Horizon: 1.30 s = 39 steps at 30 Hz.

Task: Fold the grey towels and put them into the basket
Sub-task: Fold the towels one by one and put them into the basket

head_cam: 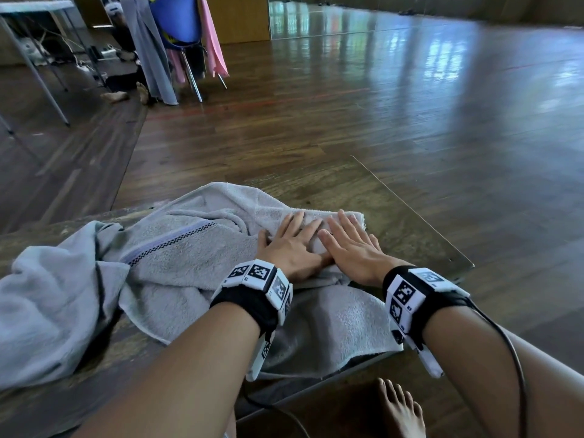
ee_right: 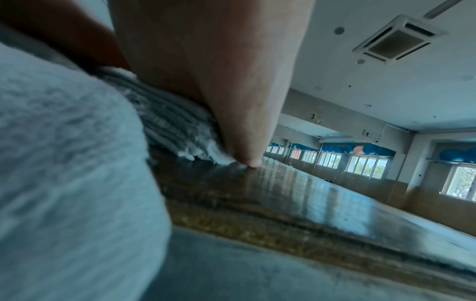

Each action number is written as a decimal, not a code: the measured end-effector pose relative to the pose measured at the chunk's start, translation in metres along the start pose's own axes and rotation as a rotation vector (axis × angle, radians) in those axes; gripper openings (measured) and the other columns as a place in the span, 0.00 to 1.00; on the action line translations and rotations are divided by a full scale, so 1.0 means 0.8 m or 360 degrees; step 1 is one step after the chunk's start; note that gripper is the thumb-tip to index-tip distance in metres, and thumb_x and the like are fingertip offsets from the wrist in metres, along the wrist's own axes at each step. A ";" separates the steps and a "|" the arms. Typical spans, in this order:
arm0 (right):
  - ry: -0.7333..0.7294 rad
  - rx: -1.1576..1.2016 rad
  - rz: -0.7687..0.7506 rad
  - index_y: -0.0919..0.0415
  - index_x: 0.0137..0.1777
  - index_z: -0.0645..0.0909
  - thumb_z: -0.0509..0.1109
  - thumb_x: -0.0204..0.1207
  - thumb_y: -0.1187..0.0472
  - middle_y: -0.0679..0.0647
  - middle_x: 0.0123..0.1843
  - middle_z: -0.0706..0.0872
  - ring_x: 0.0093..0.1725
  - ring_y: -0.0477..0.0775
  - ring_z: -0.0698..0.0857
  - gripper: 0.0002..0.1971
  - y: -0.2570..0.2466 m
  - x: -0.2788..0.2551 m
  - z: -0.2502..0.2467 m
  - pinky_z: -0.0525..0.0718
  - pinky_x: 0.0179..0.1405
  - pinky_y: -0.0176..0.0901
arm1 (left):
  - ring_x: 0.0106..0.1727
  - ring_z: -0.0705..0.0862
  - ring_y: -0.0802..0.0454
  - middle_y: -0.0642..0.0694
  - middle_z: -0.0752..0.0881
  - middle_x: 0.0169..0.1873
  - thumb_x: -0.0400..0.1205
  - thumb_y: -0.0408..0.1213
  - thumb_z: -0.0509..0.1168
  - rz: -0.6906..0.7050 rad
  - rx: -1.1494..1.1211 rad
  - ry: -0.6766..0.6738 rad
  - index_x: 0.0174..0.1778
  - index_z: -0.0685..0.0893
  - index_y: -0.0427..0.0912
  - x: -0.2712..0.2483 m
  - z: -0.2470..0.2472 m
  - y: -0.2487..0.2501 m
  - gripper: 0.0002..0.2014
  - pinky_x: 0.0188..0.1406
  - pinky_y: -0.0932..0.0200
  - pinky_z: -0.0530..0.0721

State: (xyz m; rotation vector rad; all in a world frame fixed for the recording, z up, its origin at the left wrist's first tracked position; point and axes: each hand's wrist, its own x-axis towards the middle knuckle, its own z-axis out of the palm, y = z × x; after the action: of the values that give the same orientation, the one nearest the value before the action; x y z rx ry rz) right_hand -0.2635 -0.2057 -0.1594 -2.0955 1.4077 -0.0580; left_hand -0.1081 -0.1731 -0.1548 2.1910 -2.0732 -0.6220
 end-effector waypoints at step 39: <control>0.0508 -0.0114 0.0201 0.55 0.87 0.50 0.53 0.76 0.24 0.64 0.87 0.63 0.86 0.64 0.59 0.48 0.020 -0.011 -0.029 0.61 0.83 0.68 | 0.33 0.84 0.53 0.48 0.85 0.33 0.73 0.36 0.76 -0.0013 -0.1616 0.0577 0.37 0.79 0.44 -0.012 -0.049 0.018 0.10 0.30 0.65 0.81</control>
State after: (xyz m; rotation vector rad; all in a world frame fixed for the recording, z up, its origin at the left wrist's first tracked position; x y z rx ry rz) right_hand -0.2887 -0.2124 -0.1461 -2.1179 1.7492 -0.3070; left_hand -0.1093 -0.1743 -0.1119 1.5398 -1.1483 -0.9151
